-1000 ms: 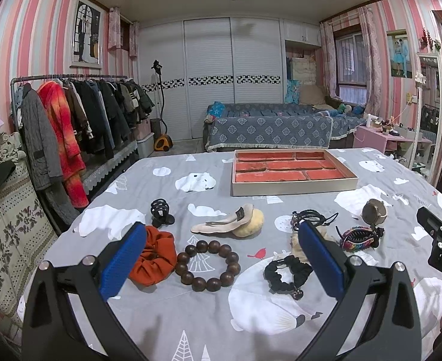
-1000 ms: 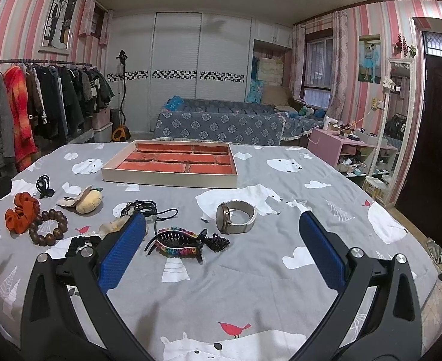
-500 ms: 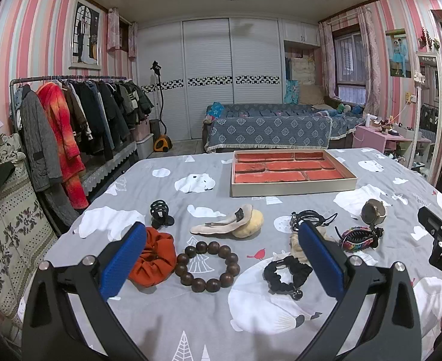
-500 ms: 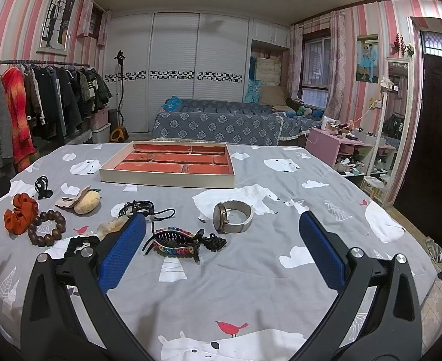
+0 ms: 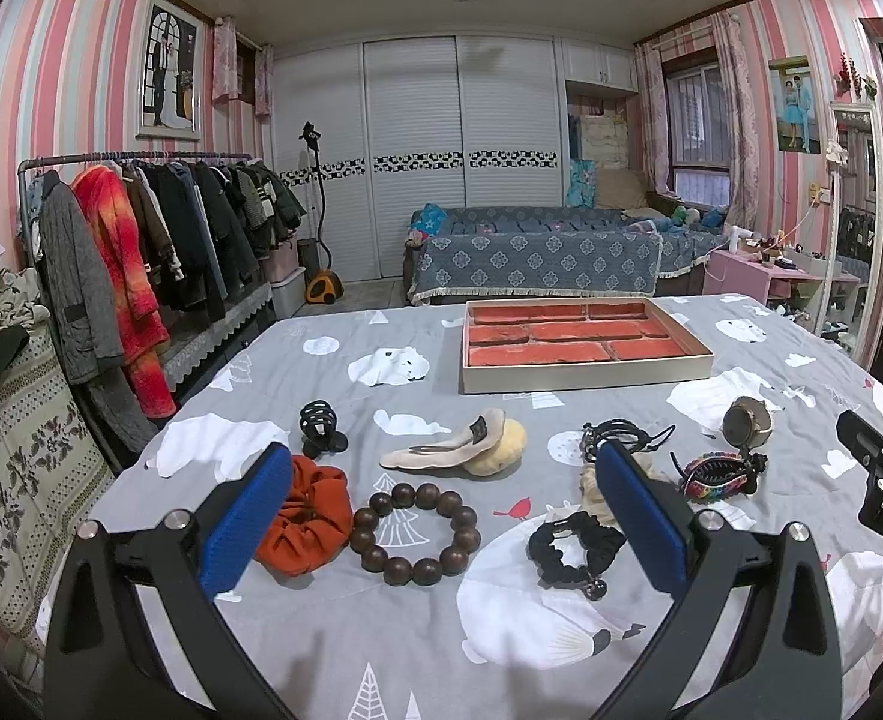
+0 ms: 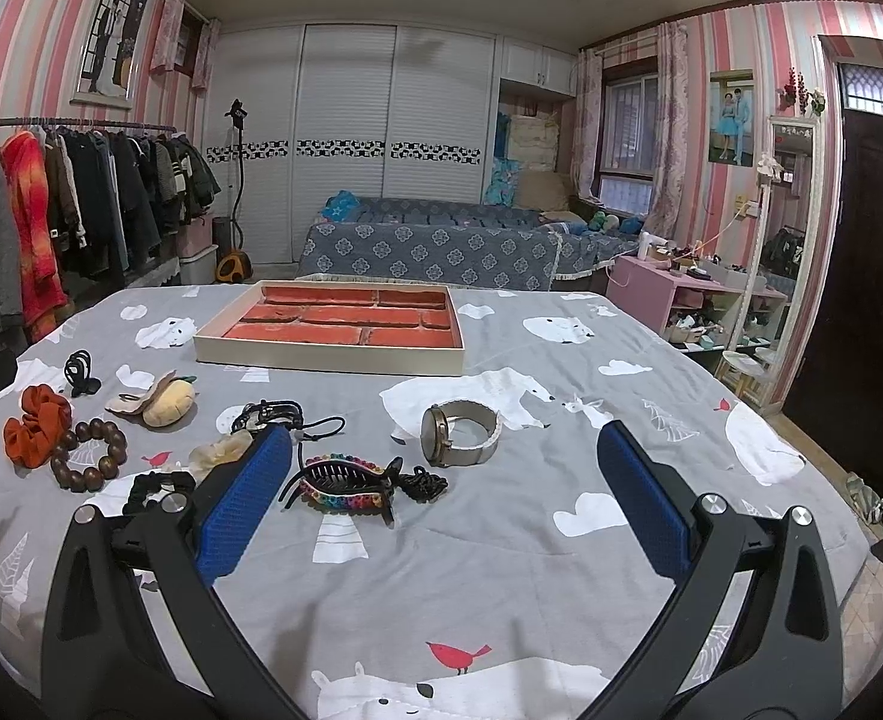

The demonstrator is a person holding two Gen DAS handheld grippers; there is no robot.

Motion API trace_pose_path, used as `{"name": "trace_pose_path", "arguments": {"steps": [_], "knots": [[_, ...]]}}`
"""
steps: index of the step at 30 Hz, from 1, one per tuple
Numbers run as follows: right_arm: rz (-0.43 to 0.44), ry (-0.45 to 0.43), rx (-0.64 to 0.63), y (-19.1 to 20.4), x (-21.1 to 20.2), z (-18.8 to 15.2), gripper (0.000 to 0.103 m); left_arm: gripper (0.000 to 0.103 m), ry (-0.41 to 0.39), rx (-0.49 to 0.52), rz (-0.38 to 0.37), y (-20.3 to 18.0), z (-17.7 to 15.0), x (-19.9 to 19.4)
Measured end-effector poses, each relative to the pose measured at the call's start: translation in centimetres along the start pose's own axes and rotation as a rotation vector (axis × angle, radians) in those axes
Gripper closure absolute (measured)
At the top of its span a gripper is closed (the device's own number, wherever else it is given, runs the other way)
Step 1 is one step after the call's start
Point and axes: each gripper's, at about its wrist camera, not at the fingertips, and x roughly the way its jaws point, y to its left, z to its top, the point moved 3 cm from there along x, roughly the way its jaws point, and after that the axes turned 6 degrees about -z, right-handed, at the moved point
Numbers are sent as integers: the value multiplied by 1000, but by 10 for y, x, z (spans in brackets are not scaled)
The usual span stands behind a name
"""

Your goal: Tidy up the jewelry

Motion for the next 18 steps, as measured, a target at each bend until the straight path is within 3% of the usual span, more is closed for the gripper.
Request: {"name": "trace_pose_path", "arguments": {"steps": [18], "knots": [[-5,2,-1,-3,-1,0,4,4,0,0,1,1,0,1]]}}
